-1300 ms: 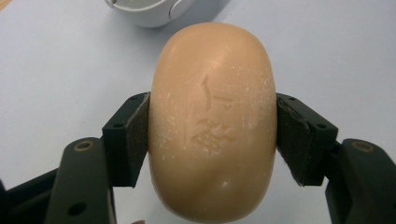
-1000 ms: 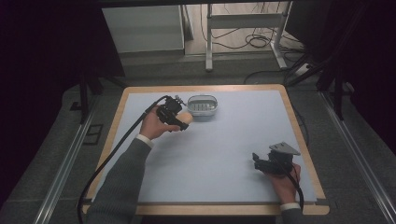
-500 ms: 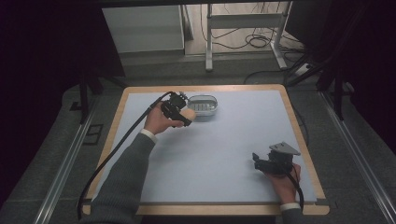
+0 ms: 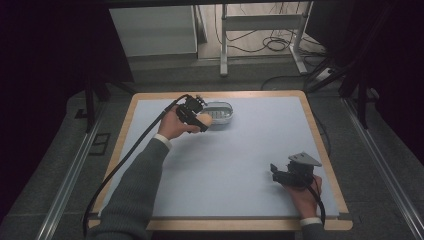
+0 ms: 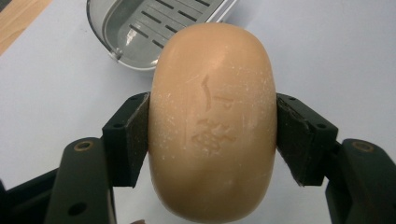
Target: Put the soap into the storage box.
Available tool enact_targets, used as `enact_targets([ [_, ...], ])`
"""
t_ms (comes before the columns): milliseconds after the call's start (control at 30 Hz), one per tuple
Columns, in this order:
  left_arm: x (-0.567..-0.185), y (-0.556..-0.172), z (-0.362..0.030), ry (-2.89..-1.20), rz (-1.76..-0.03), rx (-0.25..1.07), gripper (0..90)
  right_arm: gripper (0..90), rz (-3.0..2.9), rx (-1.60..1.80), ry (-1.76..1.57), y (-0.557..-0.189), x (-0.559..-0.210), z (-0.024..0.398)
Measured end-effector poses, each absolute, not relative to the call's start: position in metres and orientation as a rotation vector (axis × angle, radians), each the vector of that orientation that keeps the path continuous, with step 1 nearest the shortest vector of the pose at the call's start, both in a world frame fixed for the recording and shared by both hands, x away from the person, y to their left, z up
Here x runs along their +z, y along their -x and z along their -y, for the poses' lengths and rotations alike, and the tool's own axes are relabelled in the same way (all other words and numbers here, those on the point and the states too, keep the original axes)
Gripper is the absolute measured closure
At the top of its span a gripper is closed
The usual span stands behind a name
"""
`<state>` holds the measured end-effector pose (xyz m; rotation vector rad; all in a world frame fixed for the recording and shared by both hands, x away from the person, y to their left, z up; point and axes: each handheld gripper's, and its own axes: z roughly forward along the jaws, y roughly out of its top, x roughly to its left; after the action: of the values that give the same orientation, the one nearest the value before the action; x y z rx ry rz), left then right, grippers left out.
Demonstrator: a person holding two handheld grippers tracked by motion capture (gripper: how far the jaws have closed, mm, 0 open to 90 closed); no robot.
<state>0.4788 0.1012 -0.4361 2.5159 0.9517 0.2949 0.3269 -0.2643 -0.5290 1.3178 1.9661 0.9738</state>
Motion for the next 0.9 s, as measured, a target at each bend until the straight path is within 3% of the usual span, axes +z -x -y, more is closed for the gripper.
enact_targets([
  [900, -0.440, -0.513, -0.080, -2.540, -0.917, 0.285, 32.8, 9.8, -1.968, 0.977, -1.320, -0.327, -0.529, 0.265],
])
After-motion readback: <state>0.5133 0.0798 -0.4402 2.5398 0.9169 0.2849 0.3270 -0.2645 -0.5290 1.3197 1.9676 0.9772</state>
